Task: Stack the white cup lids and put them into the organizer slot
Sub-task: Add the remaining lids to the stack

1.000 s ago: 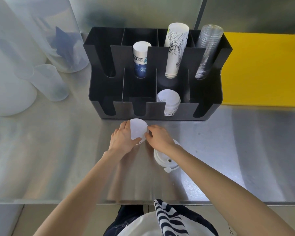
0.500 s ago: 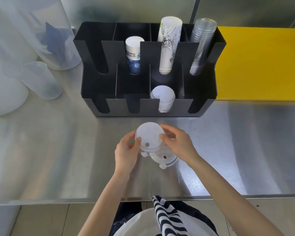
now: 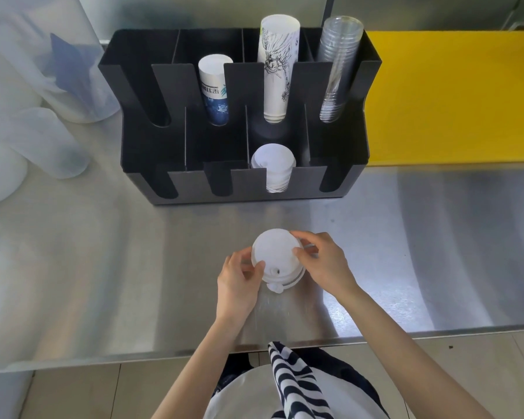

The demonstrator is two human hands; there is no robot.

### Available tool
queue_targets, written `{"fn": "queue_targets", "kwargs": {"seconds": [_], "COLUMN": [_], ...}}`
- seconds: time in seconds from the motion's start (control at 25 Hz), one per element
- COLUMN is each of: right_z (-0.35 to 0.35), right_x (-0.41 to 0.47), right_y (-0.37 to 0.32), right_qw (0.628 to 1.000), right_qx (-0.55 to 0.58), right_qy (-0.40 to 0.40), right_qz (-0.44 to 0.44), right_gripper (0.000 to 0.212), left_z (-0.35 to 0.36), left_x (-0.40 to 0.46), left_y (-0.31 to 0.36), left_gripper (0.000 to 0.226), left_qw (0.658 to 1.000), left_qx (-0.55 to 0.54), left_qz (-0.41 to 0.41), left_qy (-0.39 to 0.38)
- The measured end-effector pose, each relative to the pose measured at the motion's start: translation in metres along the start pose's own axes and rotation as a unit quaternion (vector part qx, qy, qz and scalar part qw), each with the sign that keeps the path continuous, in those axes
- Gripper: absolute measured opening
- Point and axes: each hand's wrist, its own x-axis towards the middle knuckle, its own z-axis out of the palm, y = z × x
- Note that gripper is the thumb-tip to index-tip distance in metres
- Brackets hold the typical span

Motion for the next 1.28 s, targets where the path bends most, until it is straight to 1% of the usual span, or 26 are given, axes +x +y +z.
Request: {"fn": "queue_targets", "kwargs": {"seconds": [0.4,0.6,0.76,0.88,0.96,1.08,1.16,1.2,1.28], "right_z": [-0.001,-0.001,0.001,0.003,0.005,0.005,0.003,0.002,0.001], "right_x": [0.000,0.003,0.003,0.001,-0.001,-0.002,-0.002,-0.001,-0.003], "right_y": [0.003,0.003,0.008,0.011,0.011,0.006,-0.001,-0.004,-0.009], "right_qw": [1.000,1.000,0.999,0.999,0.999,0.996,0.995,0.995,0.993], "right_qx": [0.024,0.015,0.030,0.020,0.027,0.063,0.075,0.081,0.104], "right_qy": [0.015,0.006,0.011,0.019,0.036,0.064,0.059,0.055,0.047], "right_qz": [-0.012,-0.009,0.018,0.027,0.021,0.024,0.018,0.018,0.035], "right_gripper": [0.028,0.026,0.026,0.023,0.022,0.020,0.020,0.022,0.030], "left_z": [0.005,0.008,0.006,0.005,0.005,0.004,0.001,-0.001,-0.006], "left_x": [-0.005,-0.004,-0.001,0.000,-0.001,-0.001,0.000,0.000,0.001], "left_y": [-0.001,-0.001,-0.001,0.001,0.004,0.007,0.008,0.009,0.009], "left_gripper": [0.034,0.036,0.040,0.039,0.035,0.022,0.014,0.014,0.013], "left_qw": [1.000,1.000,0.999,0.998,0.999,0.995,0.984,0.978,0.967], "left_qx": [0.012,0.011,0.018,0.033,0.009,-0.086,-0.156,-0.188,-0.236], "left_qz": [-0.006,-0.012,-0.018,-0.019,-0.021,-0.053,-0.079,-0.088,-0.093], "left_qy": [-0.008,-0.014,-0.031,-0.048,-0.035,-0.015,-0.016,-0.016,-0.009]}}
